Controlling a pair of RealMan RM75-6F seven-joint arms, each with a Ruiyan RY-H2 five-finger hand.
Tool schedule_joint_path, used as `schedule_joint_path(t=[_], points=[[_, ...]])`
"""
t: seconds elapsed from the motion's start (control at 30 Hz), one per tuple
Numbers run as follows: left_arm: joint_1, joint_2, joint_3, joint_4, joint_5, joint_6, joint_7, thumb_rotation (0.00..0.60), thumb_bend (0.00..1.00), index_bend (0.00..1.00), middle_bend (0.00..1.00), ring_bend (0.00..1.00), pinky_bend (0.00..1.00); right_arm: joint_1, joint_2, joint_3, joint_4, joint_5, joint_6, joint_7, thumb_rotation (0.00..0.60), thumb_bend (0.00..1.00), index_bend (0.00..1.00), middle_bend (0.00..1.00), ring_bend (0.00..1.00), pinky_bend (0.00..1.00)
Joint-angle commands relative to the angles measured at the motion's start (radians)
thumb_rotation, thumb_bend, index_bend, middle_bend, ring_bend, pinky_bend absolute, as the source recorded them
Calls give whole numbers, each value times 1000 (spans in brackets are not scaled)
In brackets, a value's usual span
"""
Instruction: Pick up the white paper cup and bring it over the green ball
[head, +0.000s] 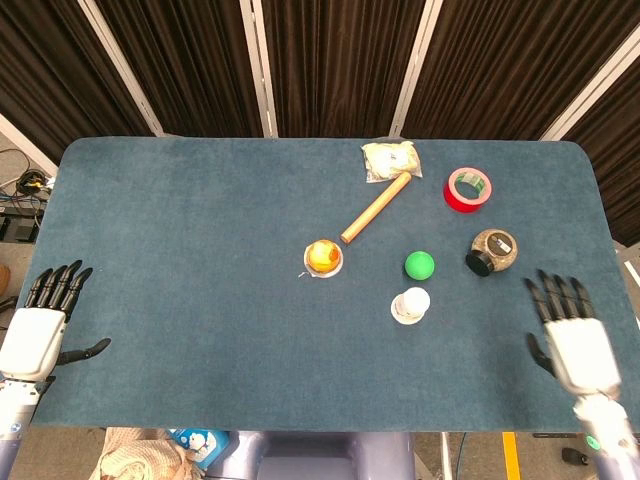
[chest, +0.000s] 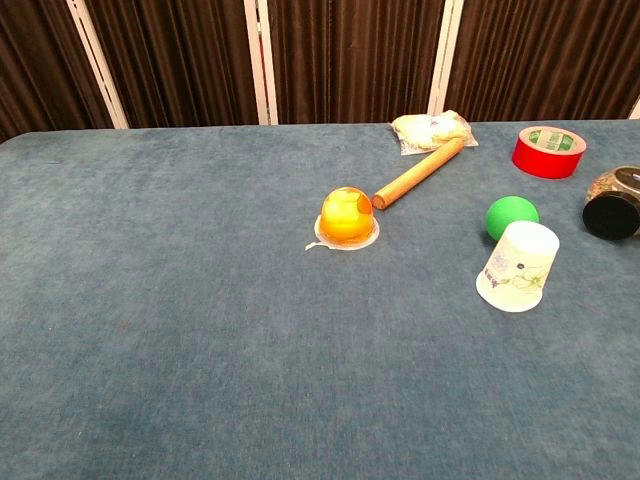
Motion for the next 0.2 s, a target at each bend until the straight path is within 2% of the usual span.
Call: schedule_joint_path(t=[0.03, 0.2], points=[[-1, -1, -1, 5, 4, 3, -1, 600, 17, 0, 0, 0, 0, -56, -5, -11, 46, -26, 65, 55, 600, 408, 0, 0, 0, 46], [0, -2, 1, 9, 16, 11, -2, 600, 18, 0, 0, 0, 0, -71, -18, 5, 62, -36, 86, 62, 600, 408, 0, 0, 0, 46]])
